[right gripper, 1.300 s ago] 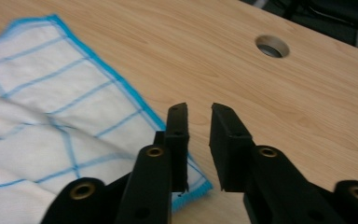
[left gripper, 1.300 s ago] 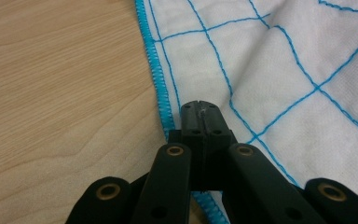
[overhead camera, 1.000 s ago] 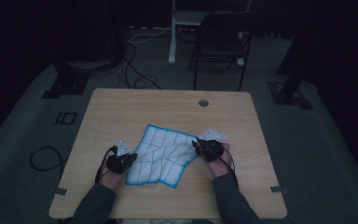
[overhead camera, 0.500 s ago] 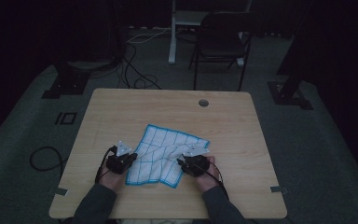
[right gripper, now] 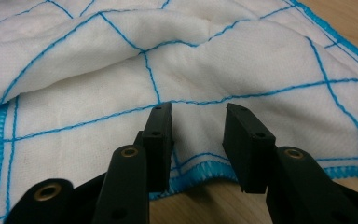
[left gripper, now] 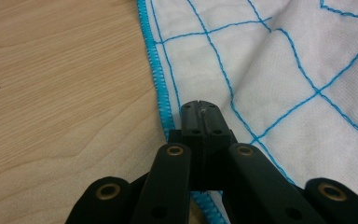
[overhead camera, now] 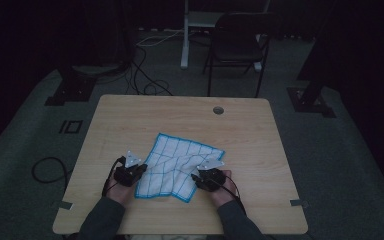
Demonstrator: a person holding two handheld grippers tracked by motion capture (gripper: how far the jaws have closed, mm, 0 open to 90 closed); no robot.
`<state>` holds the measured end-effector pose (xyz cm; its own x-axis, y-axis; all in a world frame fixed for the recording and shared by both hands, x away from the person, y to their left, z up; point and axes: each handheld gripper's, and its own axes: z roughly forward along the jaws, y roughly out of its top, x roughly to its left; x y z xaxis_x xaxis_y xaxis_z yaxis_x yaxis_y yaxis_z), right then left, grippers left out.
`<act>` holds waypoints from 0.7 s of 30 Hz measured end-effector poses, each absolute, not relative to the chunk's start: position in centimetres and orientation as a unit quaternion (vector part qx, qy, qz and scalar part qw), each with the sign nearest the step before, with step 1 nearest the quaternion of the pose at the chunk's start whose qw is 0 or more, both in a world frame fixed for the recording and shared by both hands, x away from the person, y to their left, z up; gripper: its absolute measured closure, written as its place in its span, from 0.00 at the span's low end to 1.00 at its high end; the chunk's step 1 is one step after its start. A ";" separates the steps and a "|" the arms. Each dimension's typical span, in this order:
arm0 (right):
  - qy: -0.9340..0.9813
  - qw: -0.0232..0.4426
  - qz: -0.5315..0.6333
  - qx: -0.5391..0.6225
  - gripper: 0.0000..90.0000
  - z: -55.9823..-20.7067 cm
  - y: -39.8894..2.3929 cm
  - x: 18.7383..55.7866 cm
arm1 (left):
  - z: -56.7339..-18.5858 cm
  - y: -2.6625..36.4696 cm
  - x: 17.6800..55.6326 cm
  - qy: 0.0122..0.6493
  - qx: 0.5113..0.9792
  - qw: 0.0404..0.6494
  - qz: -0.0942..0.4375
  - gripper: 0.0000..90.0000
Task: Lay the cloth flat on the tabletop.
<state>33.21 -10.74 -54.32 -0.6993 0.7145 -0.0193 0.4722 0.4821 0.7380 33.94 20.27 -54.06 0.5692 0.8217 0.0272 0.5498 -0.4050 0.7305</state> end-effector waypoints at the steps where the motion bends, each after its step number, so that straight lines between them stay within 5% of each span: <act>1: 0.845 0.163 0.368 0.352 0.69 -54.3 -10.9 33.2 | -54.1 20.3 33.9 0.421 0.815 0.347 0.196 1.00; 21: 0.848 0.155 0.351 0.364 0.70 -54.0 -14.4 32.1 | -54.1 20.1 33.7 0.420 0.815 0.343 0.203 1.00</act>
<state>32.06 -14.45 -53.98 -0.6866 0.7270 -0.0076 0.5088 0.4879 0.7092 33.75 20.10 -54.07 0.5642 0.8245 0.0429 0.5464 -0.4118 0.7293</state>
